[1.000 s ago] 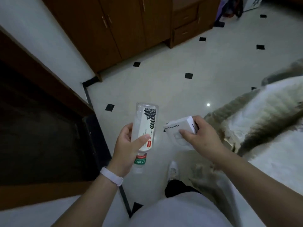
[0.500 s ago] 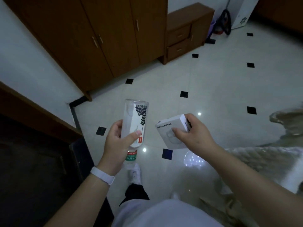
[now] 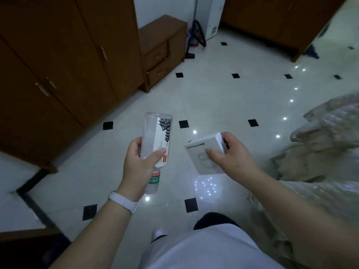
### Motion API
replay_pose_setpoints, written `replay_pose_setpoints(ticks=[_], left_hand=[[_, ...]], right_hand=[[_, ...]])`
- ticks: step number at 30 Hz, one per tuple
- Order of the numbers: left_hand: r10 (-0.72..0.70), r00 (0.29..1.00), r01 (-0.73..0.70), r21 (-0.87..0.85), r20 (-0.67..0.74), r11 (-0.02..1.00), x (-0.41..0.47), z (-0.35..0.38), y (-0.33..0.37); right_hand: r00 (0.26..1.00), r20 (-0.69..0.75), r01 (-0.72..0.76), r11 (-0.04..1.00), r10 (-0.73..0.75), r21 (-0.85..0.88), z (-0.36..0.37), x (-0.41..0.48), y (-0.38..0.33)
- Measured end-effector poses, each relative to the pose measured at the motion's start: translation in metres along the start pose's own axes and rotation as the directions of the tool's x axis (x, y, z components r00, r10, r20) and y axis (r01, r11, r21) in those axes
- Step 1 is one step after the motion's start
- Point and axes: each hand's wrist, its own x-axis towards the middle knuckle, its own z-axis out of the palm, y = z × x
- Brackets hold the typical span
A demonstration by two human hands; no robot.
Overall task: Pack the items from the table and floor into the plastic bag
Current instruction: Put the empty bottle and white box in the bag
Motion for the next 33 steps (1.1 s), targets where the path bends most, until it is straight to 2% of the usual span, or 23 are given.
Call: replay_pose_setpoints(ticks=[5,12,17,21,28,33], left_hand=[[-0.005,0.998,0.002,0.039,0.067,0.999,0.076,0.032,0.015],[-0.035,0.991,0.021,0.111,0.132,0.994,0.169,0.118,0.028],[-0.054,0.986,0.023,0.191,0.155,0.981,0.237,0.193,0.048],[-0.025,0.979,-0.016,0.195,0.202,0.981,0.290,0.263,0.069],[-0.030,0.939,-0.051,0.224,0.342,0.973,0.366,0.359,0.087],[-0.107,0.897,-0.002,0.246,0.430,0.969,0.430,0.432,0.077]], right_hand=[[0.987,-0.129,-0.094,0.994,0.101,0.058,-0.012,0.051,0.008],[0.961,-0.200,-0.157,0.973,0.190,0.170,-0.041,0.156,0.040],[0.952,-0.207,-0.178,0.956,0.227,0.232,-0.094,0.234,0.048],[0.939,-0.271,-0.149,0.959,0.214,0.241,-0.153,0.293,0.051],[0.885,-0.381,-0.171,0.947,0.269,0.272,-0.221,0.363,0.064],[0.824,-0.450,-0.241,0.932,0.345,0.272,-0.252,0.417,0.085]])
